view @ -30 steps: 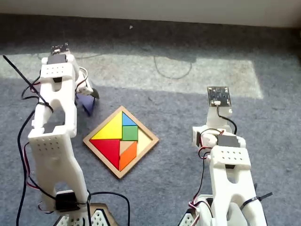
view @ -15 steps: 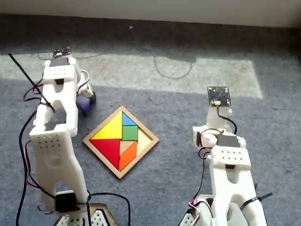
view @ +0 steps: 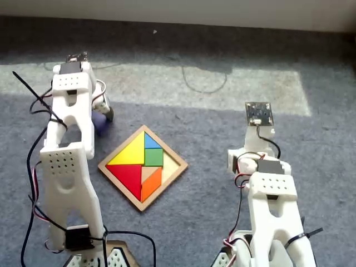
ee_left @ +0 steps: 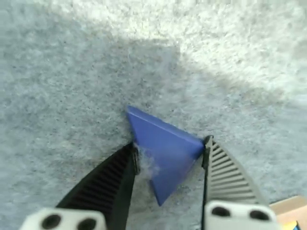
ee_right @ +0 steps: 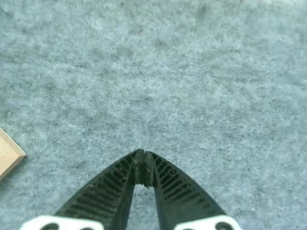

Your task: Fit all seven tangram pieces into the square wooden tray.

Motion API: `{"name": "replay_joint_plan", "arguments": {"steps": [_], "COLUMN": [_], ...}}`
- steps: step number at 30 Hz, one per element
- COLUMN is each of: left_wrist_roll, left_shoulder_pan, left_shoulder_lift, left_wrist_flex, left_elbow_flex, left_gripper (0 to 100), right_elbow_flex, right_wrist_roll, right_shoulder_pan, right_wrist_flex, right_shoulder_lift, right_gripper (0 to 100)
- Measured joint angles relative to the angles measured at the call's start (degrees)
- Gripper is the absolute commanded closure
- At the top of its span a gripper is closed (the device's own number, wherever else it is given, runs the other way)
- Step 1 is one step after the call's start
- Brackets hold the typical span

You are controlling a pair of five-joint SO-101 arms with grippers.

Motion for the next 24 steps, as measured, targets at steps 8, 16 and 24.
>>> {"name": "replay_joint_plan", "arguments": {"steps": [8,16,24], "left_wrist_roll": [-6.07,-10.11,-11.43], "left_shoulder_pan": [2.46,7.56,12.48], "left_shoulder_lift": [-2.90,-8.70,-16.00], "left_wrist_flex": [4.22,8.79,10.37], "left_elbow_flex": [-0.09,-0.09,3.08], "left_gripper": [85,85,85], "right_elbow_flex": [0.00,0.00,0.00], "right_wrist_roll": [0.00,0.00,0.00], "right_shoulder_pan": [0.00,0.00,0.00], "right_wrist_flex": [0.00,0.00,0.00], "right_shoulder_lift": [0.00,0.00,0.00], "right_gripper": [99.2,99.2,99.2]}}
